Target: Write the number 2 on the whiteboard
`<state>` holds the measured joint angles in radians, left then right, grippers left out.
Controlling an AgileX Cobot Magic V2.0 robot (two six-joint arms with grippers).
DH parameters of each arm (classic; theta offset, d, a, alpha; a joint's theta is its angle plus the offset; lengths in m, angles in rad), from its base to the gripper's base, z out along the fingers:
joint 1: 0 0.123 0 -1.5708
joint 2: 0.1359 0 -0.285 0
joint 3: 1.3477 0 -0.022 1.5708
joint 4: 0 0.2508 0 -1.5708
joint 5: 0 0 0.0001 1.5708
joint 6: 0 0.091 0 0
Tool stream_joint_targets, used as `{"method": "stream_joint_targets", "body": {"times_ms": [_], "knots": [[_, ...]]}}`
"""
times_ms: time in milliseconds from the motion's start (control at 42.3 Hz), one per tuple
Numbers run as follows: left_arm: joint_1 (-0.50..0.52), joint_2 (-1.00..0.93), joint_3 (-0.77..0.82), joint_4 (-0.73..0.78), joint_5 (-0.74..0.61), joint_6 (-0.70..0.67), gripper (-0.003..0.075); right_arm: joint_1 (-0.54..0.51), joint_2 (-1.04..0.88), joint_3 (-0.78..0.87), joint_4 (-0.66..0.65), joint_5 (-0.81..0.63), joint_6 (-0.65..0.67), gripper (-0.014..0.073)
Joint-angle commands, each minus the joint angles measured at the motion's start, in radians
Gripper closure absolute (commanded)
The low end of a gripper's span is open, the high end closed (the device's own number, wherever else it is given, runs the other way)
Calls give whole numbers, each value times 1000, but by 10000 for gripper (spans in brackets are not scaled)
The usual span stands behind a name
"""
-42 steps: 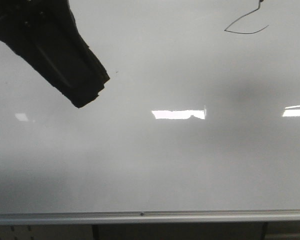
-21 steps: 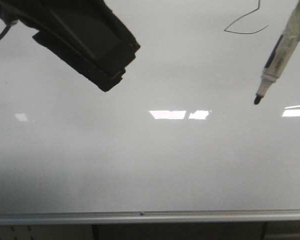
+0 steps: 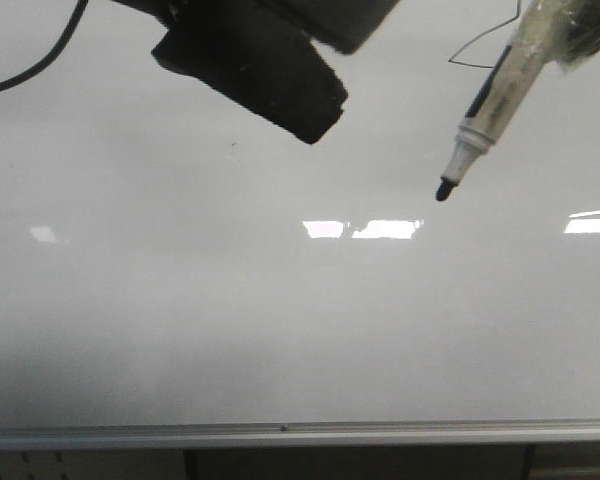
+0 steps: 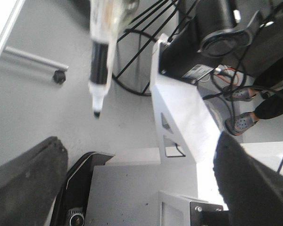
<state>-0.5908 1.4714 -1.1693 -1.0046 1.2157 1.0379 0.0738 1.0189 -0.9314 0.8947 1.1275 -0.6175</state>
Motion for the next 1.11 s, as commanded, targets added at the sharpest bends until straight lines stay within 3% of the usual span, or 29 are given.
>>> {"method": "stream_joint_targets", "body": {"times_ms": [0,426,520,686,922,1088], "knots": [[-25,-33,-29,-94,49,17,111,-2,-19,-24,115,25,-42,704],[-106,-33,-29,-206,49,61,115,-2,-19,-24,260,140,-111,704],[-106,-33,-29,-211,49,61,151,-2,-19,-24,260,155,-111,704],[-106,-33,-29,-211,49,61,349,-2,-19,-24,266,170,-111,704],[-106,-33,-29,-211,25,67,738,-2,-19,-24,266,170,-111,704],[-106,-33,-29,-211,22,84,740,-2,-19,-24,267,168,-111,697]]}}
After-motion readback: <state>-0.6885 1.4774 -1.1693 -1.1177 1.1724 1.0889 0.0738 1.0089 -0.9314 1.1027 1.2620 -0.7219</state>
